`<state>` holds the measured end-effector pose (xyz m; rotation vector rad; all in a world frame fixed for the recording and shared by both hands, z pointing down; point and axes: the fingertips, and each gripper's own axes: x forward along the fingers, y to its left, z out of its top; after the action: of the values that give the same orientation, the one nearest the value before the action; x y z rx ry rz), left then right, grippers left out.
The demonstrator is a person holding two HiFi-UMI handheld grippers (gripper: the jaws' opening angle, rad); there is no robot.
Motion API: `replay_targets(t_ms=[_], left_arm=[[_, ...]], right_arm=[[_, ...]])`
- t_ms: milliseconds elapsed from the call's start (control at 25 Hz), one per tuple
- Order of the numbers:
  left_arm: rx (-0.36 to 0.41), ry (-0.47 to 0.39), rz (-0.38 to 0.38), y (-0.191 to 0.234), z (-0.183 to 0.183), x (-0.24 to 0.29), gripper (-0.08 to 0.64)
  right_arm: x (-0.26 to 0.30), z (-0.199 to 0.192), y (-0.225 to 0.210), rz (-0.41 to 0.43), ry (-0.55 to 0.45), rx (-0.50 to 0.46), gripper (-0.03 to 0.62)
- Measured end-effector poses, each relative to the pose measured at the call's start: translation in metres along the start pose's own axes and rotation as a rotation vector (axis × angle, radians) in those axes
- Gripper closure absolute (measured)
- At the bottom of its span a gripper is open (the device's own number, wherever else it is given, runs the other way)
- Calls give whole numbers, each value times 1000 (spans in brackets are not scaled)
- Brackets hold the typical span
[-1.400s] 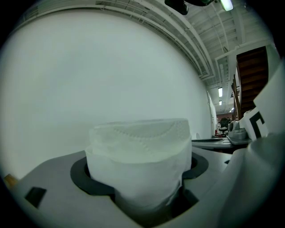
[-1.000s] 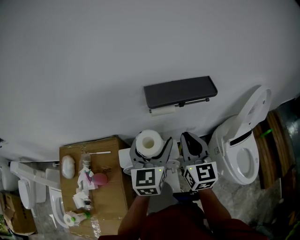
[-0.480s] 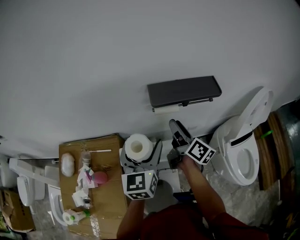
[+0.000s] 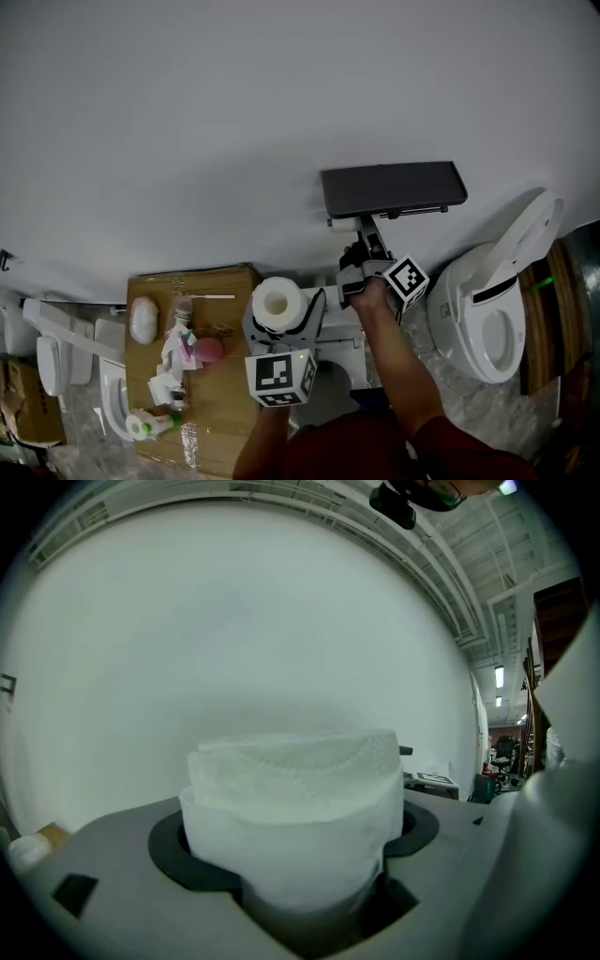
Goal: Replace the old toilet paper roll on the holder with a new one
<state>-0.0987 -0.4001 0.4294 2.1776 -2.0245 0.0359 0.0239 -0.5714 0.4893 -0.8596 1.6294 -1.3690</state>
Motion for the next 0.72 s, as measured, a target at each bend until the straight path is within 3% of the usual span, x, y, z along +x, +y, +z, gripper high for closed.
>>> replay_targets(t_ms=[120,160,240,720], left_arm=[[-2,4,5,3,-2,0,104],[-2,6,6,4,-2,0,103],[-2,8,7,3,-4,0,104],[6,-9,66,25,4,-18,104]], right_arm=[[7,1,0,19,-14,14,339],[7,2,0,21,-21,16,390],[8,2,2,25,-26,15,399],[15,-63,9,30,97,14,403]])
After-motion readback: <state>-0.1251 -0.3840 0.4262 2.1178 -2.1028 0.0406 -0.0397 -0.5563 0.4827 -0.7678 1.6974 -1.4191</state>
